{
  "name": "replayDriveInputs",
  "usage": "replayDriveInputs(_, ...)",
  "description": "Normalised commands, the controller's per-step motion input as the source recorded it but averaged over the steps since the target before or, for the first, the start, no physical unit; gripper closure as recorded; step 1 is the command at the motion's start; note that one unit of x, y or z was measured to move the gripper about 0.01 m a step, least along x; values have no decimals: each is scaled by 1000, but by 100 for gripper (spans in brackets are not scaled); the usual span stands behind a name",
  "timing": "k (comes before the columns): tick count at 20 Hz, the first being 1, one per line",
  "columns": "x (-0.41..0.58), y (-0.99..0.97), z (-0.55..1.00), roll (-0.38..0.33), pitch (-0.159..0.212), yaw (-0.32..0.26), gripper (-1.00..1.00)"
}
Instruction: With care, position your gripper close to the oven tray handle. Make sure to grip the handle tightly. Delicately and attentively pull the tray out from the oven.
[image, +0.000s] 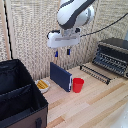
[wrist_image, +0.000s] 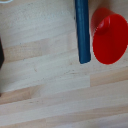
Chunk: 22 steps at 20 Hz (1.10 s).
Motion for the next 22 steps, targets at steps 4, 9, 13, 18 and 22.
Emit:
replayDriveInputs(4,0,77,70,-269,6,111,-100)
replayDriveInputs(9,0,8,189,-355,0,109,-100)
replayDriveInputs(13,0,17,194,-353,0,107,-100)
replayDriveInputs(18,3,1,187,-351,-7,111,-100)
replayDriveInputs(22,213,164,182,-362,-2,58,-100)
